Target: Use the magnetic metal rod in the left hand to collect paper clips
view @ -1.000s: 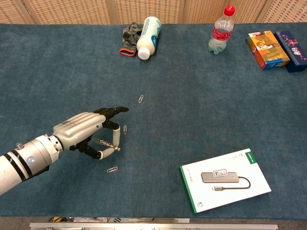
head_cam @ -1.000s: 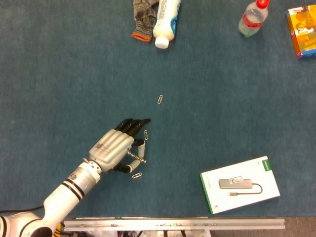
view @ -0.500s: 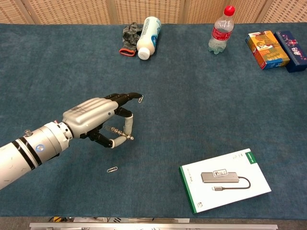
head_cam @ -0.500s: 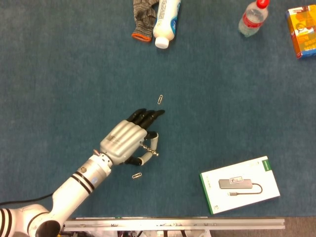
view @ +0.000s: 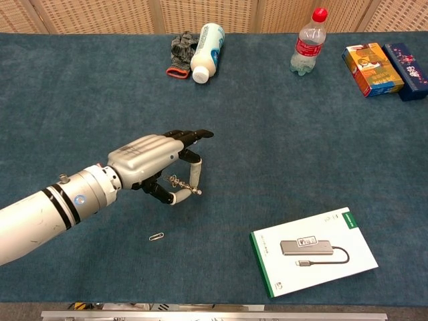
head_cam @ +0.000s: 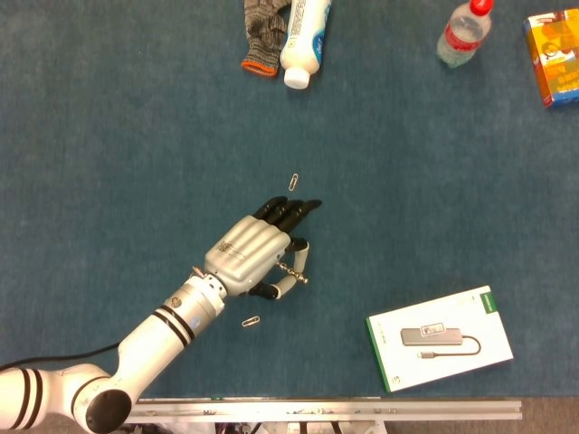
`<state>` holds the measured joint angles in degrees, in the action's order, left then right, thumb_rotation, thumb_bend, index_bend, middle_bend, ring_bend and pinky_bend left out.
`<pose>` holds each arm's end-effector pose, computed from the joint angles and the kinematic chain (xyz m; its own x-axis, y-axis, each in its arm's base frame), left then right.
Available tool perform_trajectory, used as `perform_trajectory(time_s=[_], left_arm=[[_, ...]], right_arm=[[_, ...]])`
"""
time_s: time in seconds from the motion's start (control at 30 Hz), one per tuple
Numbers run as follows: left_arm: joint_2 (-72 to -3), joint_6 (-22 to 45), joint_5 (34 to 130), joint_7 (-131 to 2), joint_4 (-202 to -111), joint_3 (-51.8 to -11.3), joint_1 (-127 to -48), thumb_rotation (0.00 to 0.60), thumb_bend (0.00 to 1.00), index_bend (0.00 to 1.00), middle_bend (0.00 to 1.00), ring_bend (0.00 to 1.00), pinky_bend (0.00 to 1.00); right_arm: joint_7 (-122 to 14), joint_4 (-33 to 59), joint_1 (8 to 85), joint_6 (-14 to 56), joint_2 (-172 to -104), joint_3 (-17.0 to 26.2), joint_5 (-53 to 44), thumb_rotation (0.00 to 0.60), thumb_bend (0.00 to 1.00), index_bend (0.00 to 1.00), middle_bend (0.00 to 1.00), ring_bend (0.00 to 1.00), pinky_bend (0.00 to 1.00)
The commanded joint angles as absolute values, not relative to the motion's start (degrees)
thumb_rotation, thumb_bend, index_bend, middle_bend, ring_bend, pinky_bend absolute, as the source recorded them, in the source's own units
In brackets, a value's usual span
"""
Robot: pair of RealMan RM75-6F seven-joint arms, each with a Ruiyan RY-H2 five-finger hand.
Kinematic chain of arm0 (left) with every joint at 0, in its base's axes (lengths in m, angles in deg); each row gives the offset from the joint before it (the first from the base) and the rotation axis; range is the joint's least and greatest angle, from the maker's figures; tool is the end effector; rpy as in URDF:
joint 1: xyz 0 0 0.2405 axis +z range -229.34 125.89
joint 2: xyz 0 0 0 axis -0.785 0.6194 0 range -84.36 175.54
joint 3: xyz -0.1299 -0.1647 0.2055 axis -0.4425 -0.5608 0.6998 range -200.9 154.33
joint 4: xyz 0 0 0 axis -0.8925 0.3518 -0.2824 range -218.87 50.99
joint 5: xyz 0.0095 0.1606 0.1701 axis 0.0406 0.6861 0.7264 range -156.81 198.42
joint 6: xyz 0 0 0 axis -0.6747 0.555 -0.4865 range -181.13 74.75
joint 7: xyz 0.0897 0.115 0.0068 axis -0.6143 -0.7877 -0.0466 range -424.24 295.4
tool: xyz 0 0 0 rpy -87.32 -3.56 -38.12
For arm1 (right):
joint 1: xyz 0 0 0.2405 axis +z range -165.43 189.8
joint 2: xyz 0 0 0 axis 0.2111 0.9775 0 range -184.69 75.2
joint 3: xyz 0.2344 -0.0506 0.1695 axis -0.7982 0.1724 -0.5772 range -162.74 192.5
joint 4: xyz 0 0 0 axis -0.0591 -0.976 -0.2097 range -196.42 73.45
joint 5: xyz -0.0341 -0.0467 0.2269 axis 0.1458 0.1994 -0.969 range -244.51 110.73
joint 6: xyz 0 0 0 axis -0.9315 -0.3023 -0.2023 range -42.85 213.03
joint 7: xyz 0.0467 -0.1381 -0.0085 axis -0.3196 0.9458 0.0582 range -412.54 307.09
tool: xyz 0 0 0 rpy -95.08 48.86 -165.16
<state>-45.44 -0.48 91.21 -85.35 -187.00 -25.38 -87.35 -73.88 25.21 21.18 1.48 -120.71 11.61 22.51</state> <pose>-0.1350 0.2457 -0.0829 0.3323 0.5305 0.7798 0.8721 -0.4878 -0.0397 -0.3515 -0.2167 0.1463 0.1116 -0.0287 0.9933 -0.9866 -0.1232 0.1073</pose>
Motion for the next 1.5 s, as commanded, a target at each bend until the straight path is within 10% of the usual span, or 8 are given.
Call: perform_trajectory(time_s=[0.03, 1.5], left_arm=[[-46.0, -0.8, 90.3, -85.8, -186.3, -25.7, -87.9, 0.6, 0.38, 0.65, 0.0, 0.0, 0.0], [-51.9, -3.4, 82.4, -85.5, -177.3, -26.2, -92.9, 0.6, 0.38, 0.65, 0.0, 0.0, 0.0]], right_arm=[[-73.9, 25.2, 21.2, 1.5, -120.7, 11.6, 22.6, 0.6, 0.12, 0.38, 0.4, 0.29, 0.44], [-73.8, 25.3, 20.9, 1.6, -120.7, 11.6, 22.4, 0.6, 0.12, 0.38, 0.4, 0.29, 0.44]])
